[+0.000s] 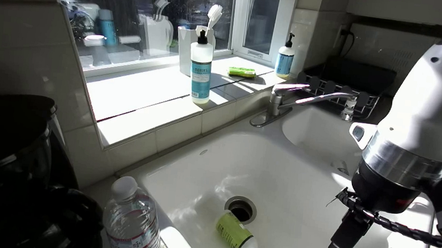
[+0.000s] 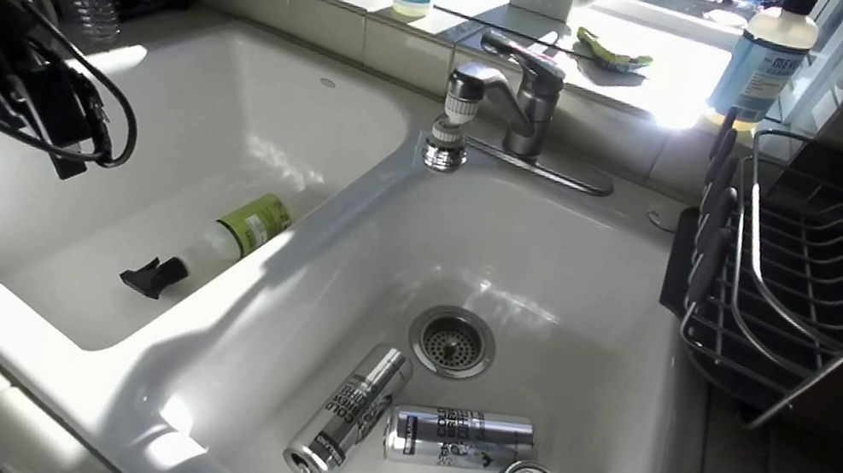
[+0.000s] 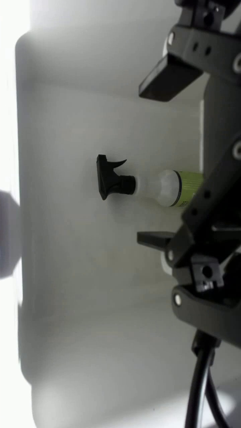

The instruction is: Remove the bottle from the sink and put it on the window sill

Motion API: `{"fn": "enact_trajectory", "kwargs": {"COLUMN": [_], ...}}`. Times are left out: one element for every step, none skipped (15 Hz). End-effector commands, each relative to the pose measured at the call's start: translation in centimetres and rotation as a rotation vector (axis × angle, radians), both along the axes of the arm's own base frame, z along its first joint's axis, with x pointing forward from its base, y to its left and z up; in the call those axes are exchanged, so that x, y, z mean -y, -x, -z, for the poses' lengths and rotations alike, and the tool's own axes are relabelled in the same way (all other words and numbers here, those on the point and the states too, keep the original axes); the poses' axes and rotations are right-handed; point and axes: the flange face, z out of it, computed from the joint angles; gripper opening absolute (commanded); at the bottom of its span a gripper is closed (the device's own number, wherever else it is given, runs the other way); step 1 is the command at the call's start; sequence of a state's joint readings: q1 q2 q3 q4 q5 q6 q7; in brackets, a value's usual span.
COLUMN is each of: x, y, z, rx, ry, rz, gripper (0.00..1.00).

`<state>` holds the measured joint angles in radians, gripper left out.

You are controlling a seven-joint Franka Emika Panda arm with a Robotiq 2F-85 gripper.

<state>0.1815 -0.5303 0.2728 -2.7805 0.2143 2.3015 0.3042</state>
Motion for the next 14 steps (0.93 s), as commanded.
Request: {"fn": "enact_trajectory", "kwargs": {"x": [-4.1,-4.9,-5.6,-6.2,-6.4,-6.5,-6.4,-6.2,-6.1,-6.1,-6.1,-6.2,-6.3,-6.4], "y": [-0.8,-0.8,-1.0,-1.0,-0.8,-0.8,-0.6,-0.7,-0.8,-1.1,-1.3,-1.4,-1.4,-1.3], "z": [3.2,4.3,5.6,6.9,8.3,9.8,11.1,8.3,9.3,9.4,9.1,8.9,8.7,8.6], "rx": [0.104,0.120,0.129,0.145,0.134,0.132,0.122,0.134,0.115,0.110,0.115,0.122,0.127,0.130], "ry": [-0.012,-0.004,-0.002,0.004,0.024,0.042,0.067,0.058,0.065,0.061,0.056,0.053,0.052,0.052], "rz": [0.142,0.163,0.180,0.187,0.187,0.177,0.168,0.145,0.146,0.147,0.148,0.148,0.145,0.143], "gripper": [1.00,1.00,1.00,1.00,1.00,1.00,1.00,1.00,1.00,1.00,1.00,1.00,1.00,1.00]}}
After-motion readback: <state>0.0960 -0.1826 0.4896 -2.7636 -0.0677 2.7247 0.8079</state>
